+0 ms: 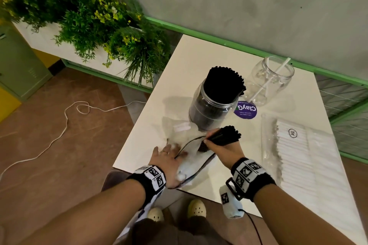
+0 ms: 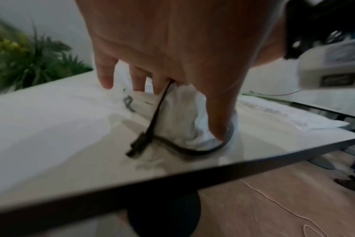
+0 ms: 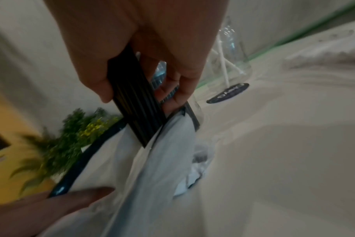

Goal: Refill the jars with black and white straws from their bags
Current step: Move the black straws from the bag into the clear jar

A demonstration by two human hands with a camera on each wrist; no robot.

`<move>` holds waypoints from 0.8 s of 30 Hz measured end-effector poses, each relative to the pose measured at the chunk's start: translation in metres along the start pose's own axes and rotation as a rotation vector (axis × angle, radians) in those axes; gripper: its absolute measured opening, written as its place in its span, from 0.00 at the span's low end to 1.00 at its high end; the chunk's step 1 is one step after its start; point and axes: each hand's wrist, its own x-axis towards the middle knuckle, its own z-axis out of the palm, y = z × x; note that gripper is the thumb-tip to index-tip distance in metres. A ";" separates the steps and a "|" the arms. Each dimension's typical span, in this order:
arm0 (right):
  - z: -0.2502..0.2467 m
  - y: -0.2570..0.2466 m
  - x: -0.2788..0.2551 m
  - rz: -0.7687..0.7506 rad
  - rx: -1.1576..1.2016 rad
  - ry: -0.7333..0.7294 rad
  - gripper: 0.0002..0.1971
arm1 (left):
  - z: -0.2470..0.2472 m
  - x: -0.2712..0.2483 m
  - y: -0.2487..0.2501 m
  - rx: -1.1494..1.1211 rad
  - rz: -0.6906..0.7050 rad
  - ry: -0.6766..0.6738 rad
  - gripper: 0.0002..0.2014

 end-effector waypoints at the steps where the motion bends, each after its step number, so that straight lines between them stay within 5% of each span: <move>1: -0.005 0.000 -0.002 -0.022 -0.034 -0.065 0.07 | 0.004 0.001 -0.002 -0.025 -0.016 -0.043 0.42; 4: -0.025 -0.006 -0.009 -0.048 -0.035 -0.126 0.05 | 0.008 0.007 -0.003 -0.044 -0.040 -0.063 0.48; 11: -0.058 -0.041 -0.010 -0.178 0.039 0.004 0.05 | 0.016 0.038 0.010 -0.103 -0.201 -0.028 0.60; 17: -0.079 -0.082 0.002 -0.283 0.118 0.004 0.10 | 0.007 0.050 0.043 -0.278 -0.414 0.034 0.48; 24: -0.099 -0.123 0.009 -0.422 0.081 -0.076 0.09 | -0.002 0.024 0.040 -0.280 -0.284 0.113 0.34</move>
